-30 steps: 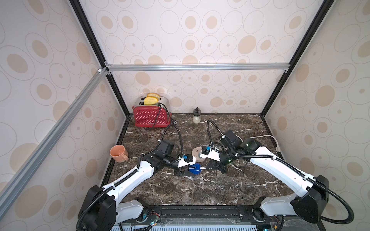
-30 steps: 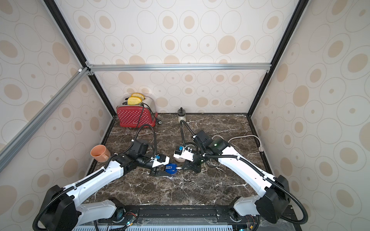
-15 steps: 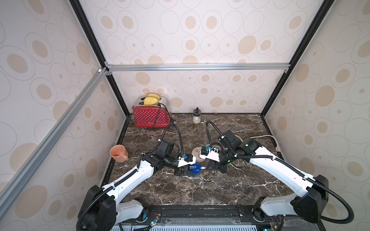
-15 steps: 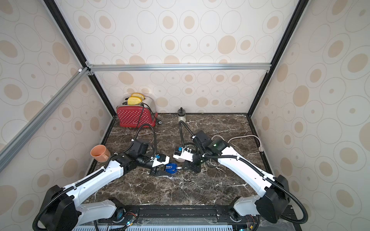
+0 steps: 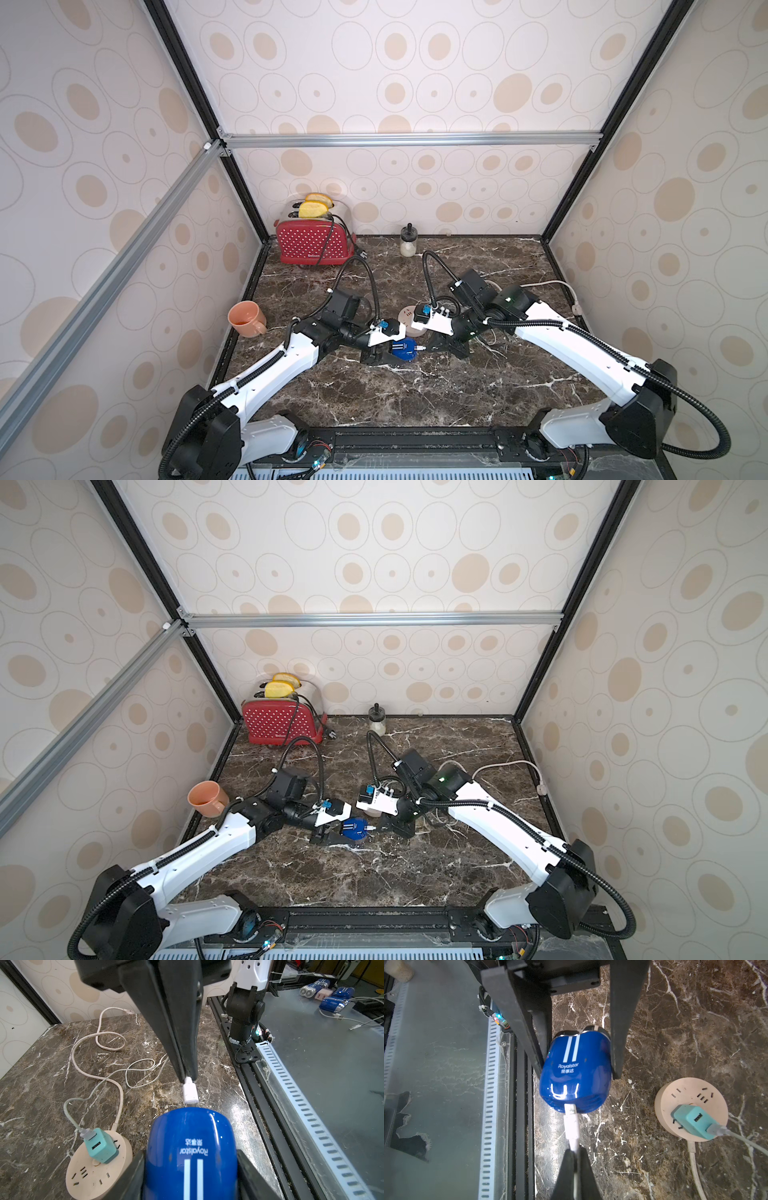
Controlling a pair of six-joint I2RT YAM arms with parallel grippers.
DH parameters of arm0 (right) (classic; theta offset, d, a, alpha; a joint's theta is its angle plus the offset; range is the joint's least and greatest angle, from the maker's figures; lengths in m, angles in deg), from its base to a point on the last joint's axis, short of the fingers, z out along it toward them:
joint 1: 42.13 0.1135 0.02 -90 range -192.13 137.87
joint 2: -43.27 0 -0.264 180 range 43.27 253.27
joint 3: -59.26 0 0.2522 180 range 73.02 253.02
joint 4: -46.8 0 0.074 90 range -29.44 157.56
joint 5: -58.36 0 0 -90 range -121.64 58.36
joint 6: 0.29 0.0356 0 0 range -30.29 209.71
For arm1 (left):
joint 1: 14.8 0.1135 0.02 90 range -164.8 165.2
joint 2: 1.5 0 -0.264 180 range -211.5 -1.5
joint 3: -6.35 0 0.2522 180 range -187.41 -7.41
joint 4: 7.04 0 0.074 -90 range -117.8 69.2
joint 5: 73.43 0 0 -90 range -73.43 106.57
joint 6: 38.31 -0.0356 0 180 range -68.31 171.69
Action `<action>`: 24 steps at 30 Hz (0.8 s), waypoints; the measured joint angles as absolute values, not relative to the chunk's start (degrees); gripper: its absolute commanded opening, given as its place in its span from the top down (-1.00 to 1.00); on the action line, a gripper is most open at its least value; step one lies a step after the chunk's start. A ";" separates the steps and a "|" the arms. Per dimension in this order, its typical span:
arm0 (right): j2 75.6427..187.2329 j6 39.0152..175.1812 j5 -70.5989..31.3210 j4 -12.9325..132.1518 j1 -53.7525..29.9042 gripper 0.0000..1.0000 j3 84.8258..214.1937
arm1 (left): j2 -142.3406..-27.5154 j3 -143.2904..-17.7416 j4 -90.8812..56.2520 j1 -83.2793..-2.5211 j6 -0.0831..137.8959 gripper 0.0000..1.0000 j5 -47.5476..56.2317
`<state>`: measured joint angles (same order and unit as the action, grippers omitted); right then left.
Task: Charge the electric shaver
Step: Insert the charging cable into the electric shaver.
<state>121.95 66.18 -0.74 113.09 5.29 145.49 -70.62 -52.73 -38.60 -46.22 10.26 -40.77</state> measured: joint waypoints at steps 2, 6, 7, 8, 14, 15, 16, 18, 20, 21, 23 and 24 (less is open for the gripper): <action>121.95 66.27 -0.72 113.09 5.40 1.00 145.51 | -70.62 -52.73 -38.69 -46.18 10.23 1.00 -40.79; 121.95 66.73 -0.42 112.85 5.40 1.00 145.53 | -70.67 -52.73 -38.71 -46.07 10.23 1.00 -40.81; 121.95 66.93 -0.31 112.85 5.40 1.00 145.62 | -70.69 -52.73 -38.71 -46.02 10.23 1.00 -40.81; 121.95 67.02 -0.26 112.81 5.42 1.00 145.66 | -70.71 -52.73 -38.71 -46.00 10.23 1.00 -40.81; 122.78 67.85 -0.26 113.20 5.80 1.00 147.23 | -70.73 -52.73 -39.36 -45.76 10.23 1.00 -40.77; 123.08 67.98 -0.24 113.25 5.82 1.00 147.63 | -70.75 -52.73 -39.58 -45.67 10.23 1.00 -40.70; 123.26 68.20 -0.13 113.25 5.86 1.00 147.89 | -70.77 -52.73 -39.71 -45.59 10.23 1.00 -40.66; 123.35 68.57 0.20 113.07 5.93 1.00 148.07 | -70.84 -52.73 -39.80 -45.59 10.23 1.00 -40.55; 123.35 69.51 0.85 112.50 5.97 1.00 148.07 | -70.95 -52.73 -39.78 -45.59 10.28 1.00 -40.51; 123.35 70.32 1.29 112.02 5.99 1.00 148.04 | -70.95 -52.73 -39.76 -45.56 10.32 1.00 -40.38; 123.26 71.71 1.75 111.04 6.01 1.00 147.69 | -70.95 -52.67 -39.50 -45.37 10.87 1.00 -40.29; 123.13 72.54 1.92 110.34 6.01 1.00 147.26 | -70.93 -52.56 -39.28 -45.28 11.24 1.00 -40.22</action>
<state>123.13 72.54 1.92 110.34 6.01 147.26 -70.93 -52.56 -39.28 -45.28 11.24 -40.22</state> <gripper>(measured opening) 0.046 0.597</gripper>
